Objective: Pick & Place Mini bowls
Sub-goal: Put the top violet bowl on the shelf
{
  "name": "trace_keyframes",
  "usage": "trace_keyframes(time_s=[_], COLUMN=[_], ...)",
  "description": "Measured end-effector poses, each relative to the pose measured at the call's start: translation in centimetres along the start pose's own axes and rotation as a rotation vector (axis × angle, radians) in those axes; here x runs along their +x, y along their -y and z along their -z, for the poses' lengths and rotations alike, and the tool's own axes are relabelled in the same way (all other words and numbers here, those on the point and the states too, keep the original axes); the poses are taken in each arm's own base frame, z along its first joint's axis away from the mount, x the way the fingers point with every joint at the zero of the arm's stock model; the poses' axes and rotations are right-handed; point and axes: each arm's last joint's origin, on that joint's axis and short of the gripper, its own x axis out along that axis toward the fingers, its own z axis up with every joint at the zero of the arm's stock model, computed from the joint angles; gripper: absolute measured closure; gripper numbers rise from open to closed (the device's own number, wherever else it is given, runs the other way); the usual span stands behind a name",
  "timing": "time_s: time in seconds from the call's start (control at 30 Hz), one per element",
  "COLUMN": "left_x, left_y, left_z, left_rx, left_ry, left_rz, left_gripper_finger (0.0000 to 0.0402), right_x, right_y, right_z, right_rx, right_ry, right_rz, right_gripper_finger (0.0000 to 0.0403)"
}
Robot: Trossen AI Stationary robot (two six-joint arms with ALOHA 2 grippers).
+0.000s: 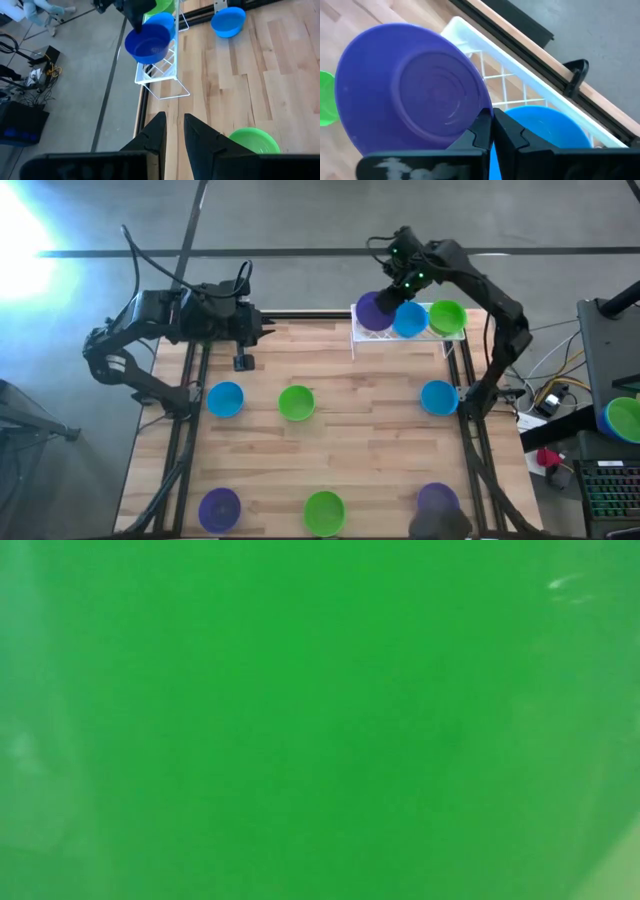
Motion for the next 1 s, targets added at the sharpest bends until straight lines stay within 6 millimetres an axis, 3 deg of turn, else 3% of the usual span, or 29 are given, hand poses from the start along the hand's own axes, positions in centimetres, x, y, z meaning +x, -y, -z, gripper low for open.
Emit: trace_keyframes(time_s=[0.37, 1.0], left_x=[0.0, 0.0], left_y=[0.0, 0.0], left_z=[0.0, 0.0], left_rx=[-0.001, 0.002], left_ry=[0.004, 0.004], left_rz=[-0.001, -0.001], left_gripper_finger=[0.0339, 0.0339], right_x=[2.0, 2.1], right_y=[0.4, 0.3], right_z=[-0.5, -0.8], right_rx=[-0.019, -0.079], right_ry=[-0.058, -0.037], right_rz=[0.050, 0.025], right_gripper_finger=[0.0395, 0.0394])
